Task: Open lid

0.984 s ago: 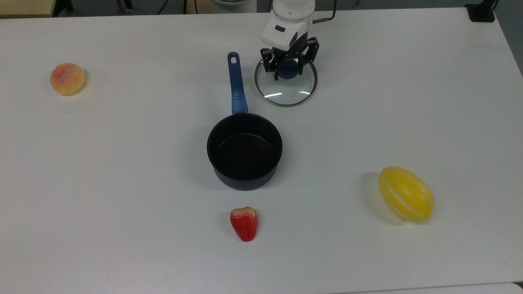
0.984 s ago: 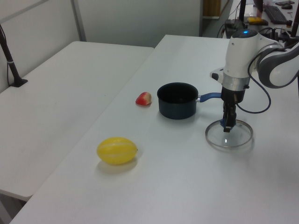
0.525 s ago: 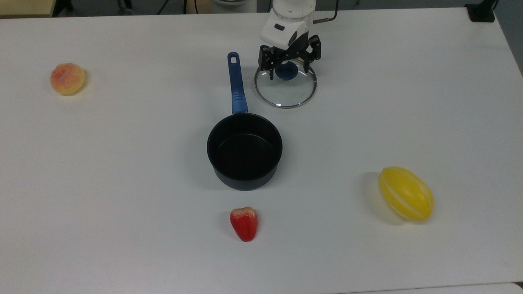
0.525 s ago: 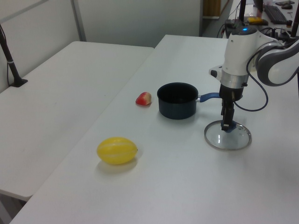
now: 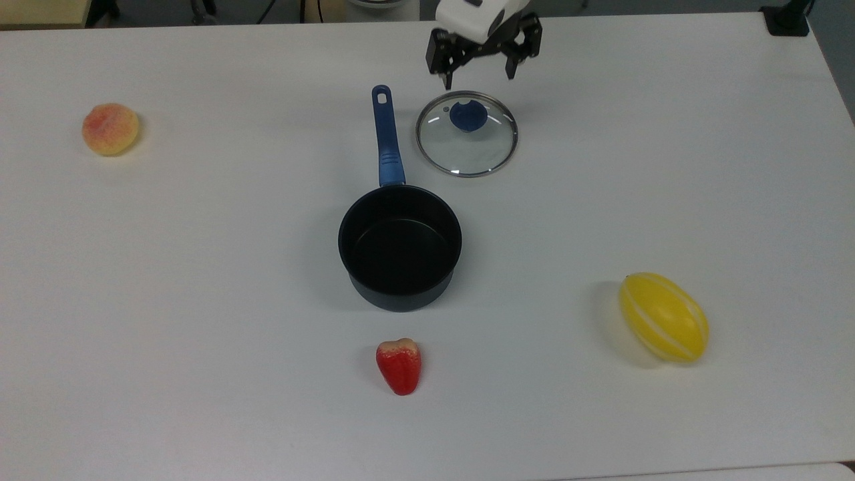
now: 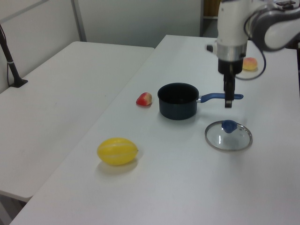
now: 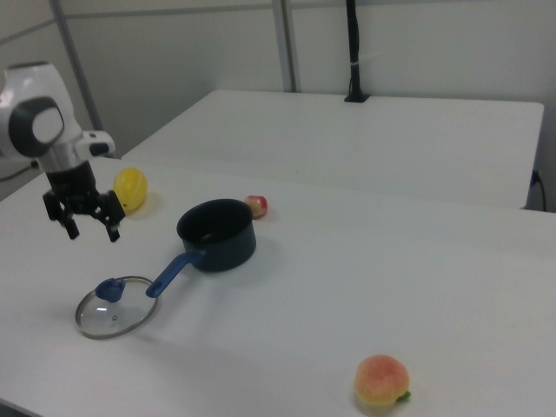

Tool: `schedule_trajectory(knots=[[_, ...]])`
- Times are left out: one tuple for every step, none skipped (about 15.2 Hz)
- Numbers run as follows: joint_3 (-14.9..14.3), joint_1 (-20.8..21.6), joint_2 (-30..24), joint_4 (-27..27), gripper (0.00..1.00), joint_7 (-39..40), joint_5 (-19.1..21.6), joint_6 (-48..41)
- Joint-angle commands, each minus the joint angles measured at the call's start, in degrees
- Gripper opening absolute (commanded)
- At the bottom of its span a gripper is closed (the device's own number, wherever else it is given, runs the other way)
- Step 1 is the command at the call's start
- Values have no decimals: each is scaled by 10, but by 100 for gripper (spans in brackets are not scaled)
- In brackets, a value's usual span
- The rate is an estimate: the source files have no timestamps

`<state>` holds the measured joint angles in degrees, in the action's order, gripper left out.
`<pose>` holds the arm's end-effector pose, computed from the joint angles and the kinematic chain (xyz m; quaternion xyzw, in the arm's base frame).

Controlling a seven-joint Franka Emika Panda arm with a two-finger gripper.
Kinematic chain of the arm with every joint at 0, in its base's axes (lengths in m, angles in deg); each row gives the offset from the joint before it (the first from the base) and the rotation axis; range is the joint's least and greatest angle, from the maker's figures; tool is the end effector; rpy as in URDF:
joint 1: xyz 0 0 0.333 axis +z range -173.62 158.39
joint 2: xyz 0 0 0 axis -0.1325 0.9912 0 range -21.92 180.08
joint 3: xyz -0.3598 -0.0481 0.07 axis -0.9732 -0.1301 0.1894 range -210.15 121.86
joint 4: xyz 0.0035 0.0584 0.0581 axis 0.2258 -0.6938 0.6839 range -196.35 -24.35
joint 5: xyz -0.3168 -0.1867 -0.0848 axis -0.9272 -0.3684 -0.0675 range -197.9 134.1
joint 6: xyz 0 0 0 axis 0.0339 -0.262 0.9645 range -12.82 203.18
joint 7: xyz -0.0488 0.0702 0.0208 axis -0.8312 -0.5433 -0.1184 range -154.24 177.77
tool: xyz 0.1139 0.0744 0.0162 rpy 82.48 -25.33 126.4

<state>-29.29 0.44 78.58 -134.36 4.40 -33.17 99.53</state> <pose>0.4913 0.2056 0.4918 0.9900 0.1394 -0.0153 0.0160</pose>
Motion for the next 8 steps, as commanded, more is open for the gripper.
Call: schedule_trajectory(knots=[[-4,-1,-19,70,100,-55,7,-111],[-7,-3,-26,90,100,-60,6,-136],[-12,-10,-29,109,100,-61,6,-159],[-25,-16,-36,130,100,-58,8,-181],[-42,-15,-38,155,100,-61,9,-201],[-56,-14,-38,180,100,-62,10,-226],[-71,-13,-37,203,100,-62,11,-247],[-90,-11,-37,215,100,-55,12,-251]])
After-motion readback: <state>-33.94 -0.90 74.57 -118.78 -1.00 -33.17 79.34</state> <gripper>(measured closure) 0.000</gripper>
